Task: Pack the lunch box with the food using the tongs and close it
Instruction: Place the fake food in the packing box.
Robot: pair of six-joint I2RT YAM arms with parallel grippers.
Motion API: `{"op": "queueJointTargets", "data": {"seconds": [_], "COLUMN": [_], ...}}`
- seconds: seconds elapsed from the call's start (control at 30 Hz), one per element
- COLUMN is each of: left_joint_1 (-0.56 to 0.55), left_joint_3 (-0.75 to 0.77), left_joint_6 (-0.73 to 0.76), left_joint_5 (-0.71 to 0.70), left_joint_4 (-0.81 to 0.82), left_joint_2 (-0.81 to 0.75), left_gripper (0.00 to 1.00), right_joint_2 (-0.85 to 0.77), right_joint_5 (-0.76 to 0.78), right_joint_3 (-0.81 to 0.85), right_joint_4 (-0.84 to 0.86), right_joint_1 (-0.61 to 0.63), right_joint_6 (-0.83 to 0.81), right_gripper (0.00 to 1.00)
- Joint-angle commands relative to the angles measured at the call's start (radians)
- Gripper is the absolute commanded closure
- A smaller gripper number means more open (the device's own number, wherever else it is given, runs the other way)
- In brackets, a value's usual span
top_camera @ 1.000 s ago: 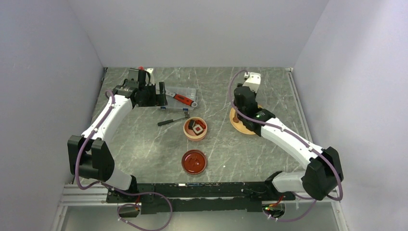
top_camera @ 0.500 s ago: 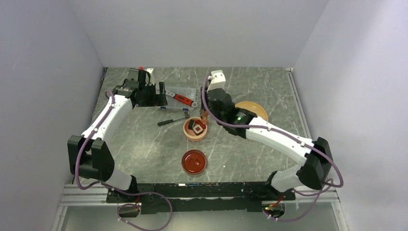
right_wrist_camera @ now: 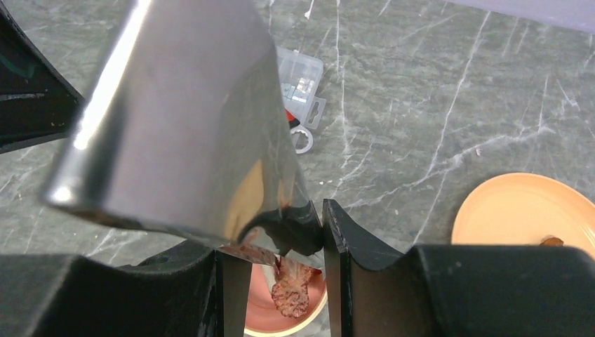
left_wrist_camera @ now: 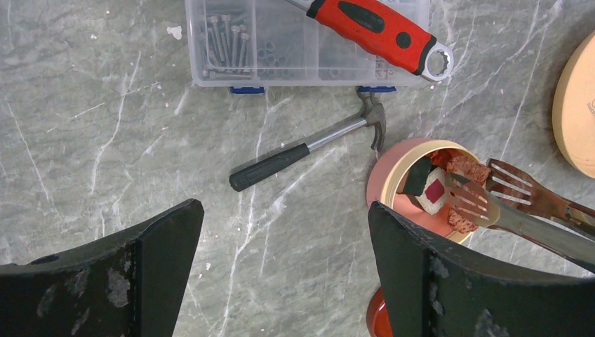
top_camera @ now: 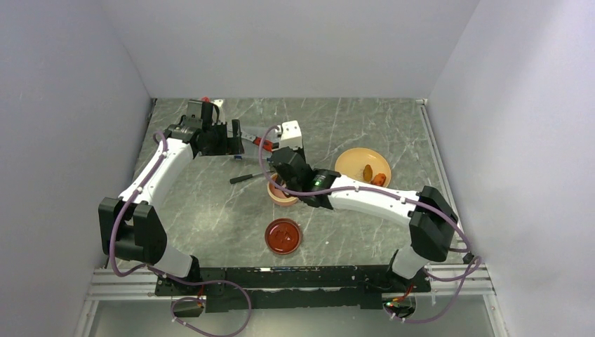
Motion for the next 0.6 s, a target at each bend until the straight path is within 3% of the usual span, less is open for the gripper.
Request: {"op": "queueJointTargets", "data": {"seconds": [0.0, 0.57], "left_joint_1": [0.005, 0.005], "left_joint_3": [0.020, 0.019], "left_joint_6": [0.005, 0.005], "left_joint_5": [0.002, 0.003], "left_joint_4": [0.016, 0.016], "left_joint_2": [-0.028, -0.031], "left_gripper": [0.07, 0.06], "right_joint_2": [0.013, 0.056], "right_joint_5": [0.073, 0.099], "right_joint_3": [0.049, 0.099], "right_joint_4": [0.086, -0.088], "right_joint_1": [0.013, 0.039], "right_joint_6": [0.032, 0.153], "right_gripper": [0.74, 0.73]}}
